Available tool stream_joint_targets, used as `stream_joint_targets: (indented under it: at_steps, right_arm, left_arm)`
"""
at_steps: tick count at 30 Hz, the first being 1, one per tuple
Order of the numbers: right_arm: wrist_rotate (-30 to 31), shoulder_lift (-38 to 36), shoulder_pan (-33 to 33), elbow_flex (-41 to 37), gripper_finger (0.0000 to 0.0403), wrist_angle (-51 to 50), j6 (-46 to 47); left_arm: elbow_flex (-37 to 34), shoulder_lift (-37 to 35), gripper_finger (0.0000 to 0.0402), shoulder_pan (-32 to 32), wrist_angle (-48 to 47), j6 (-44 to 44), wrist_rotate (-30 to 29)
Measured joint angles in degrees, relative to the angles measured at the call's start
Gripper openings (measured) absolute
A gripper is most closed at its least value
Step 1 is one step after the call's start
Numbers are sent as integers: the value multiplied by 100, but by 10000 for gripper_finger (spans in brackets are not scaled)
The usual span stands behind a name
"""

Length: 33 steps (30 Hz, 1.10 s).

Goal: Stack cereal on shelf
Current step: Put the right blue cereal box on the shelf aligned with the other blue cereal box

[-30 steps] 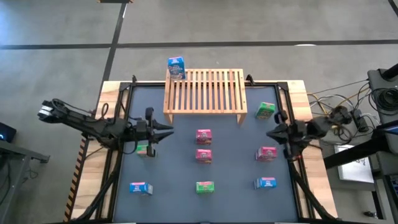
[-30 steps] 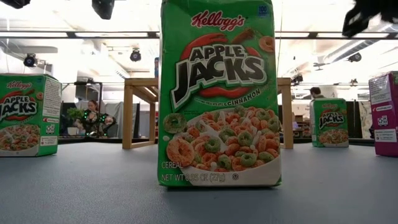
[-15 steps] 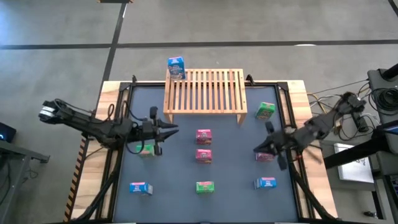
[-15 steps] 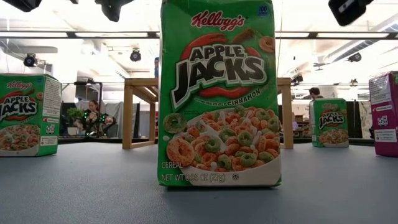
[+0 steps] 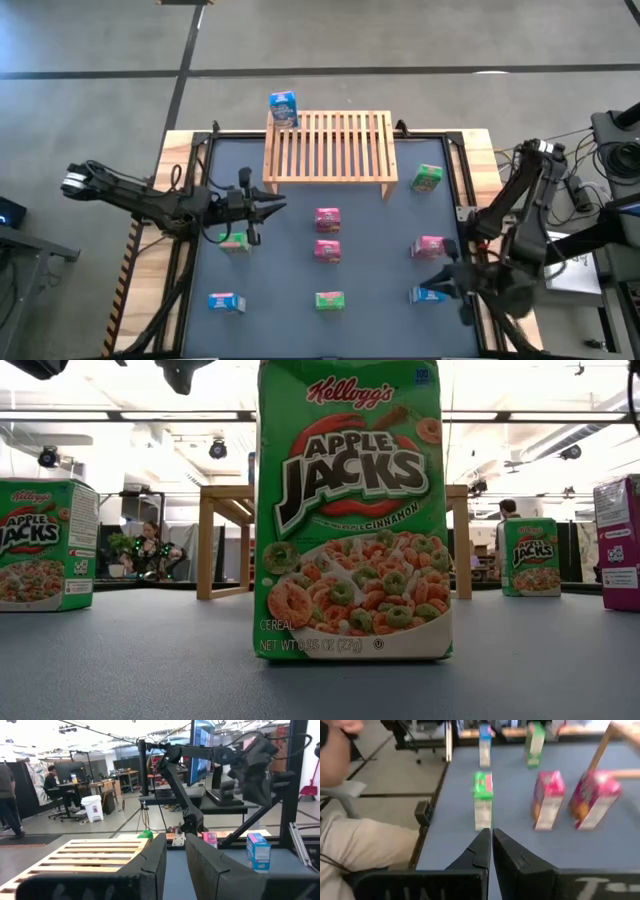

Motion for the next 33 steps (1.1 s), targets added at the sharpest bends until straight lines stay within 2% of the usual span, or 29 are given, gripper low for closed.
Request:
stream_joint_targets:
  at_steps: [6, 13, 17, 25, 33]
  right_arm:
    - [115, 126, 307, 214, 9, -373, 107]
    - [-338, 93, 279, 159, 20, -1359, 1322]
    - [-329, 76, 296, 162, 59, -1367, 1623]
    - [-475, 471, 292, 137, 167, -1544, 1828]
    - [-645, 1102, 288, 135, 214, -1663, 2206]
  left_arm:
    - [-2, 137, 56, 2, -8, -201, 0]
    - [-2, 351, 56, 7, 49, -279, 3]
    - [-2, 504, 56, 9, 193, -268, 4]
    - [-2, 607, 56, 28, 247, -216, 4]
    - [-2, 544, 56, 28, 261, -231, 4]
